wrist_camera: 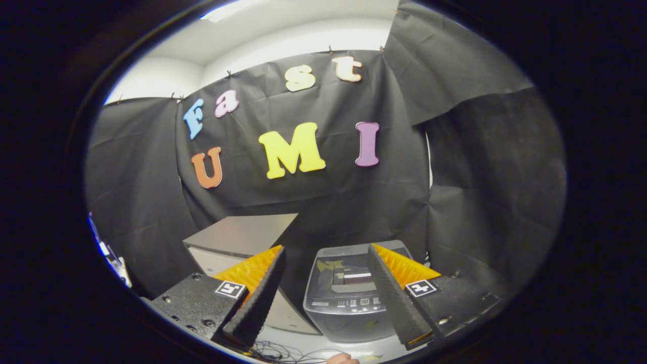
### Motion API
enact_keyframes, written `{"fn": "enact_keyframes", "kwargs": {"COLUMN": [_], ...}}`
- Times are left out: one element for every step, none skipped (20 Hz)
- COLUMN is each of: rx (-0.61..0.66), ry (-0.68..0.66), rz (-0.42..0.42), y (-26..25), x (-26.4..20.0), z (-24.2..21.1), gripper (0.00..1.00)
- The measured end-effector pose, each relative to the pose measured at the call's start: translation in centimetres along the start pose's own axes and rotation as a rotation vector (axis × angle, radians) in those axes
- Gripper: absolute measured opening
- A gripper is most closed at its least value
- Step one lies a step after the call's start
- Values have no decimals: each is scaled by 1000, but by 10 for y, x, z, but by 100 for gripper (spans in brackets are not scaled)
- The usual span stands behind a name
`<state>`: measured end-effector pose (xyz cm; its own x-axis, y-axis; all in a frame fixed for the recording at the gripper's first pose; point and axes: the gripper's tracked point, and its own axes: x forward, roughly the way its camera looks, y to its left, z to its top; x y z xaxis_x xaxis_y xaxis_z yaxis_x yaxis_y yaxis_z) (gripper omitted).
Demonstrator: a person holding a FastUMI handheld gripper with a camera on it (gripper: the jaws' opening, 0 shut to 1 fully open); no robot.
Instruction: Put the clothes into the washing machine and then close the washing machine lid.
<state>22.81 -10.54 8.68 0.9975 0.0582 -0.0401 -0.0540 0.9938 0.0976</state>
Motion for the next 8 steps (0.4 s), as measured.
{"fn": "enact_keyframes", "kwargs": {"rx": [-8, -10, -12, -11, -10, -9, -10, -12], "ry": [-4, 0, 2, 3, 2, -1, -6, -9], "rz": [1, -4, -8, -11, -14, -13, -14, -13], "y": [1, 2, 1, 1, 1, 1, 1, 1], "x": [-4, -7, -8, -8, -8, -7, -6, -5], "z": [-1, -4, -6, -5, -4, -2, 1, 3], "gripper": [100, 100, 100, 100, 100, 100, 100, 100]}}
